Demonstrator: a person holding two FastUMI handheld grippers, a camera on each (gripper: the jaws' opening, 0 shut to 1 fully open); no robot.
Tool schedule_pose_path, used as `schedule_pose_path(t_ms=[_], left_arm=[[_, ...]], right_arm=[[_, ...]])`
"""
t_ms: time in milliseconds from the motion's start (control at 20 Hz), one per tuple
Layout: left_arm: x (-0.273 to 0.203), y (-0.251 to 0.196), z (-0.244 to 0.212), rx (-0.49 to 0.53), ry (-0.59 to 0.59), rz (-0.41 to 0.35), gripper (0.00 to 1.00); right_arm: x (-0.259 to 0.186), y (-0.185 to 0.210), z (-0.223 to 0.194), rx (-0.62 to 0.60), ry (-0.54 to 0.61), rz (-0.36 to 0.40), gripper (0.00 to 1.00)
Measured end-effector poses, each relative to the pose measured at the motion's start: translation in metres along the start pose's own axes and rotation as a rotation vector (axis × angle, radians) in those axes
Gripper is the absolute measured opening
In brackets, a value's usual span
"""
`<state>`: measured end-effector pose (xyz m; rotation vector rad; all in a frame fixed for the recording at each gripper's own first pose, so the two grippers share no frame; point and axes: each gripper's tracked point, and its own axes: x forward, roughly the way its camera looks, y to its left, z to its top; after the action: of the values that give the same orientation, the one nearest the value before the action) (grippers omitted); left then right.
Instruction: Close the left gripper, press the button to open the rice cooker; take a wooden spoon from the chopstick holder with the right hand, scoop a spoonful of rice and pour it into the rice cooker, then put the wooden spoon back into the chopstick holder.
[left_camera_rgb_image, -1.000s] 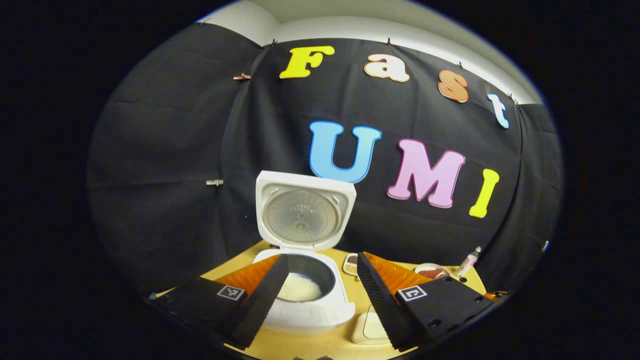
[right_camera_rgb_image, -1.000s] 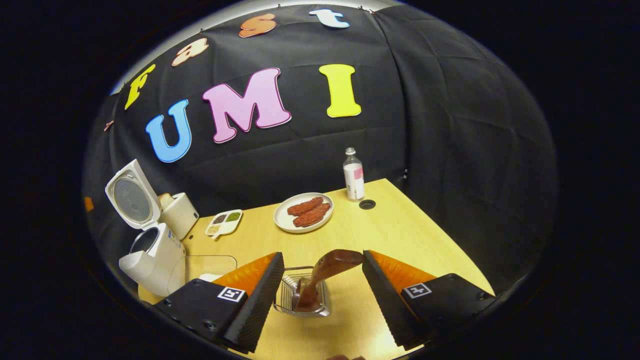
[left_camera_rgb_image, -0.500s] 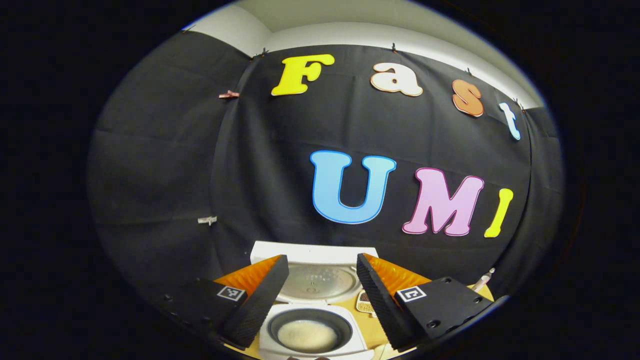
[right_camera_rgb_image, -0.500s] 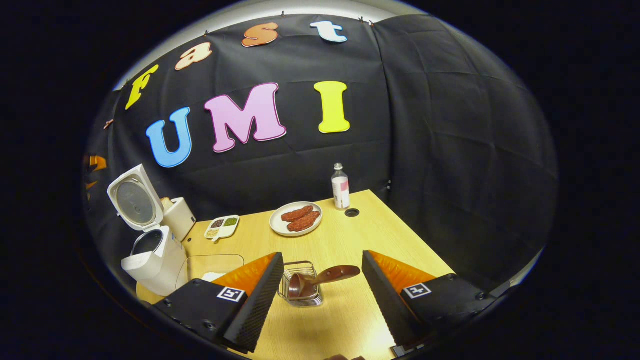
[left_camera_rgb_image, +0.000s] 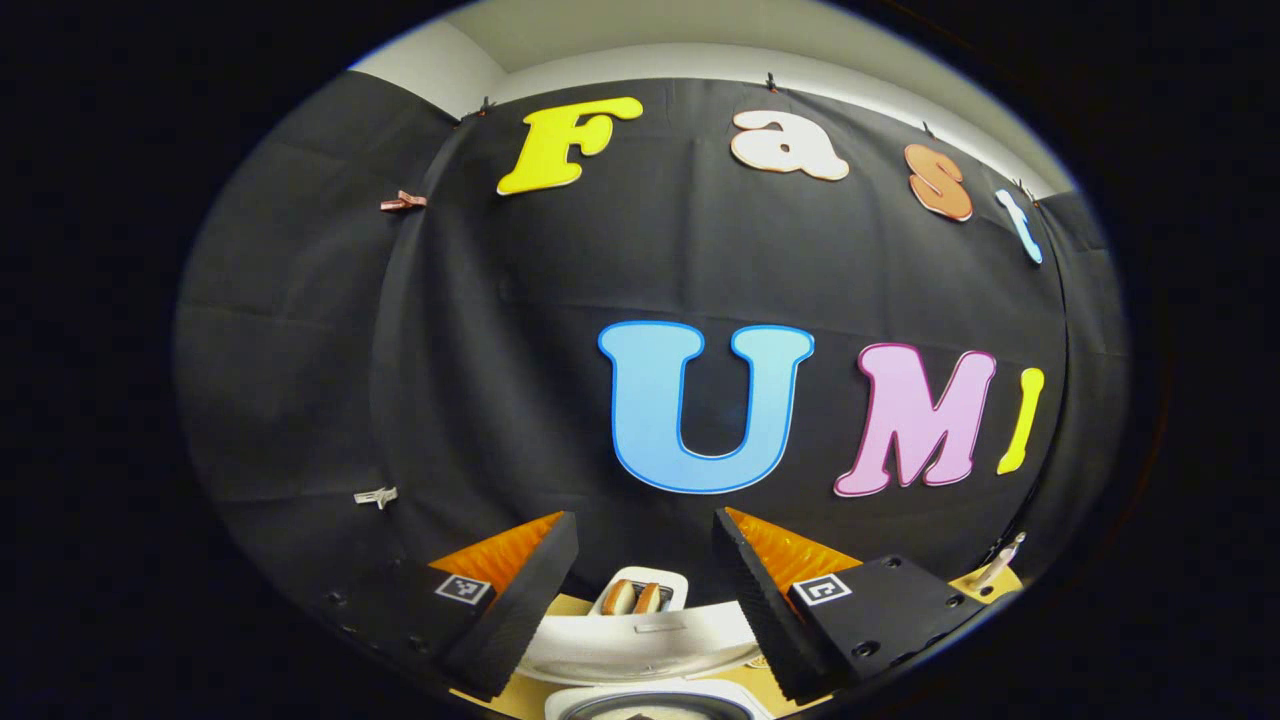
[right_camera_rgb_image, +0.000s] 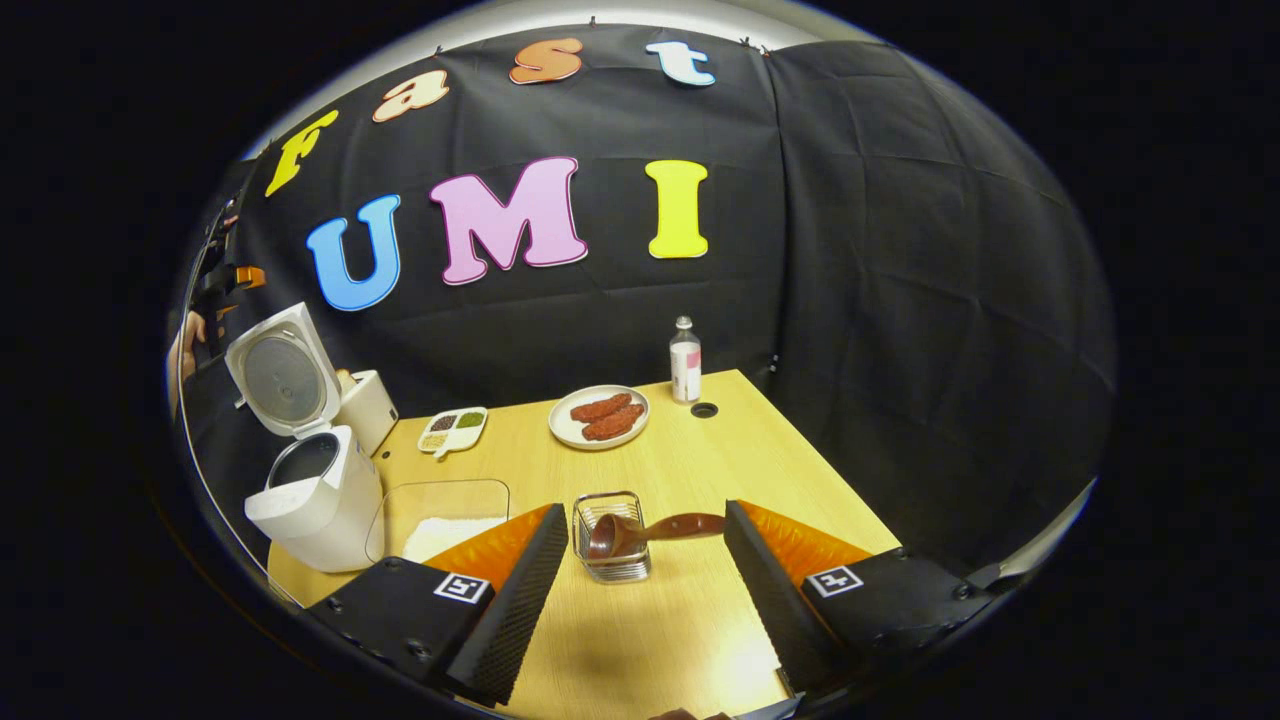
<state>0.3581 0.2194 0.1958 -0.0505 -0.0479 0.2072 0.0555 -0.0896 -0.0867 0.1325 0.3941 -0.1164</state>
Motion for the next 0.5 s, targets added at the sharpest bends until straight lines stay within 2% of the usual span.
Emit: schedule_pose_path(t_ms=[100,300,500], left_arm=[[0.016,0.007,-0.020,-0.009,0.062,-0.002,0.94],[0.027,0.009,-0.052,0.005,0.176,0.007,0.94],[0.020,-0.007,-0.074,0.008,0.273,-0.001,0.96]], right_arm=[[-0.007,0.000,0.000,0.010,-0.005,-0.019,0.99],[-0.008,0.005,-0.009,0.003,0.002,-0.011,0.99],[-0.004,0.016,-0.007,0.015,-0.004,0.027,0.99]])
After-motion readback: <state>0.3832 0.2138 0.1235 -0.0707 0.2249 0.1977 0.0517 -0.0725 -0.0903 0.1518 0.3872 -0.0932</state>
